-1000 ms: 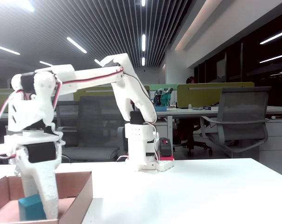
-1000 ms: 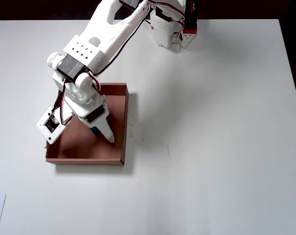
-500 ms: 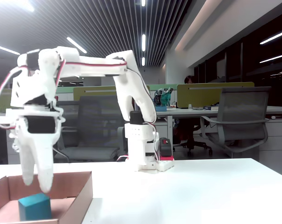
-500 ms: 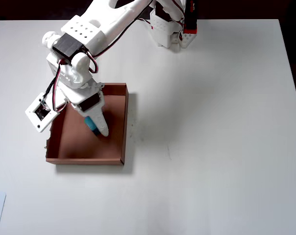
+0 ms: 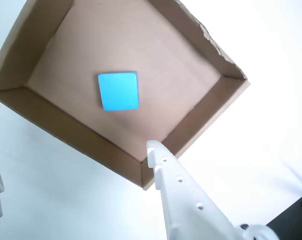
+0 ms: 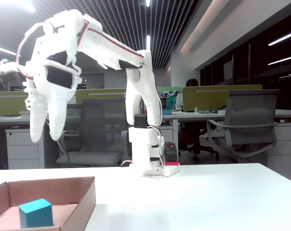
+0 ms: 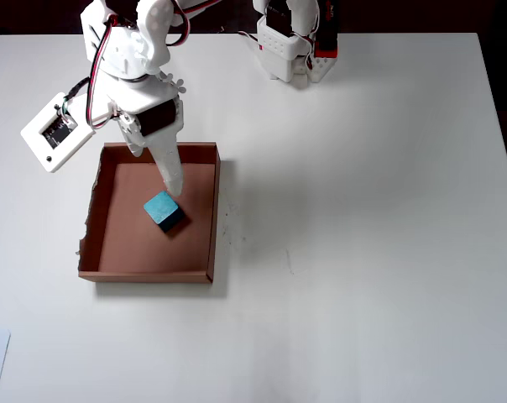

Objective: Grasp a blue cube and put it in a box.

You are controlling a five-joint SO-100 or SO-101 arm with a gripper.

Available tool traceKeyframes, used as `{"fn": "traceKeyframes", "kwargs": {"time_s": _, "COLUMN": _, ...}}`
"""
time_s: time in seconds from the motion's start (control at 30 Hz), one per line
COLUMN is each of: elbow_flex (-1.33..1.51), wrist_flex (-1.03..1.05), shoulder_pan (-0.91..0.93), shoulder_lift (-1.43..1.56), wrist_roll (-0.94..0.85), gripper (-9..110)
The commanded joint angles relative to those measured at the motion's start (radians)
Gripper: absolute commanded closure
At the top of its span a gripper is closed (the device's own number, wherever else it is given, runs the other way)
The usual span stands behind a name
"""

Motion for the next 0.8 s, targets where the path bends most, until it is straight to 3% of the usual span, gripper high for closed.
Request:
{"fn": "traceKeyframes", "kwargs": {"time_s": 0.0, "elbow_flex": 0.018, "wrist_flex": -0.006, "shoulder_pan": 0.005, "shoulder_lift": 0.141, "wrist_roll": -0.025, "gripper": 66}}
{"fn": "traceKeyframes", "kwargs": {"time_s": 0.77, "elbow_flex": 0.577, "wrist_flex": -0.187, "shoulder_pan": -0.031, "shoulder_lift": 0.660, "wrist_roll": -0.031, "gripper": 77}}
